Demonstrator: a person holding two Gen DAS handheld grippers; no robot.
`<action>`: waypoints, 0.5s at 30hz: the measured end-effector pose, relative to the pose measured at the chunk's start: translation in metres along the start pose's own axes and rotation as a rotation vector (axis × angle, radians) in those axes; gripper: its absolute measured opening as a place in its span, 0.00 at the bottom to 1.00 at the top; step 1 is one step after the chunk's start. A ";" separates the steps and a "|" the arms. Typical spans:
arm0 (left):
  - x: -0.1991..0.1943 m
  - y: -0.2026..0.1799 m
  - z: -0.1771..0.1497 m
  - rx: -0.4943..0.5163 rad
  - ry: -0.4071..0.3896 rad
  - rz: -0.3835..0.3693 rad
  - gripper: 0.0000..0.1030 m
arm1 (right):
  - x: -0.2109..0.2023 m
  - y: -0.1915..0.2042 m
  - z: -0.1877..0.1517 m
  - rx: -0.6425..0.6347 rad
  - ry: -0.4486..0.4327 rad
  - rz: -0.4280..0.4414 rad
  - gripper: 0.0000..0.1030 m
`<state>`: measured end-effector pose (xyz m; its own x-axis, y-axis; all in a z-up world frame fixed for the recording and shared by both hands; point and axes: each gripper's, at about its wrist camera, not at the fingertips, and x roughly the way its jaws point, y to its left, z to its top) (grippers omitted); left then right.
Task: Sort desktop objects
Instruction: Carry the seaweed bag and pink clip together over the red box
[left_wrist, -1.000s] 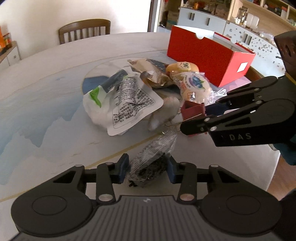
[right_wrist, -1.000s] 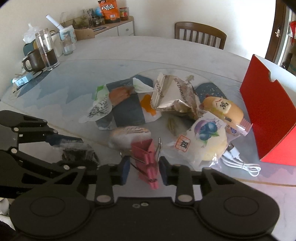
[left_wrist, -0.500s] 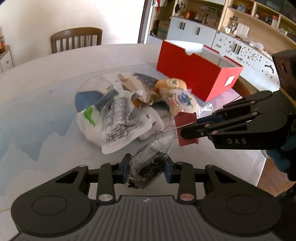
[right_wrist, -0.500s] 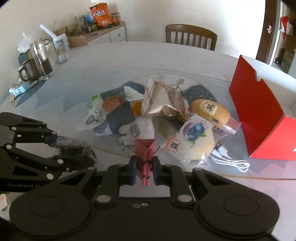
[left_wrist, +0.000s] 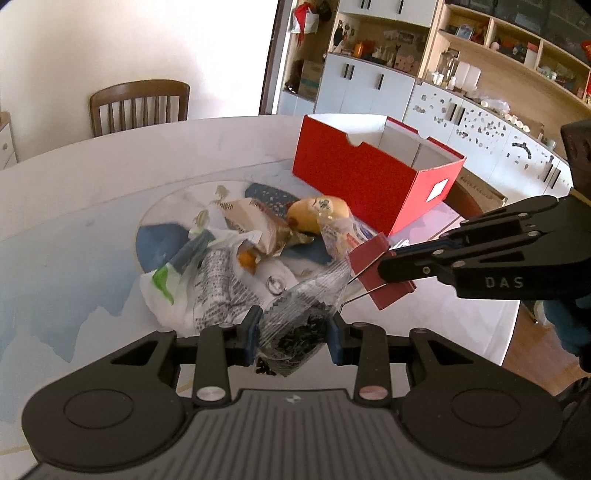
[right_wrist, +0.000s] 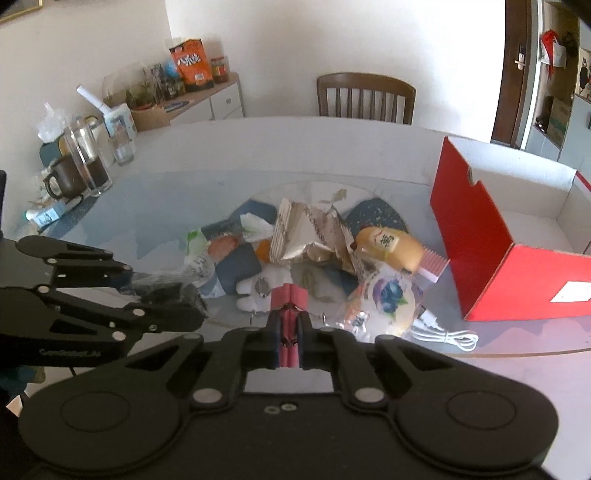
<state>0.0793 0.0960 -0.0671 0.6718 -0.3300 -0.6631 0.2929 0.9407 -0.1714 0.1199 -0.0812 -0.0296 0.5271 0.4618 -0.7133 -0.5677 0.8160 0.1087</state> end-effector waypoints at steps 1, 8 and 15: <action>0.000 -0.002 0.001 0.002 -0.002 0.001 0.33 | -0.003 -0.001 0.001 0.004 -0.007 0.000 0.07; 0.000 -0.016 0.016 0.006 -0.021 0.005 0.33 | -0.027 -0.013 0.009 0.023 -0.065 0.023 0.07; 0.004 -0.043 0.046 0.018 -0.055 0.030 0.33 | -0.049 -0.042 0.023 0.032 -0.124 0.049 0.07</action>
<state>0.1004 0.0503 -0.0289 0.7169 -0.3062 -0.6263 0.2842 0.9487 -0.1385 0.1330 -0.1301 0.0169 0.5742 0.5392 -0.6161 -0.5753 0.8012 0.1650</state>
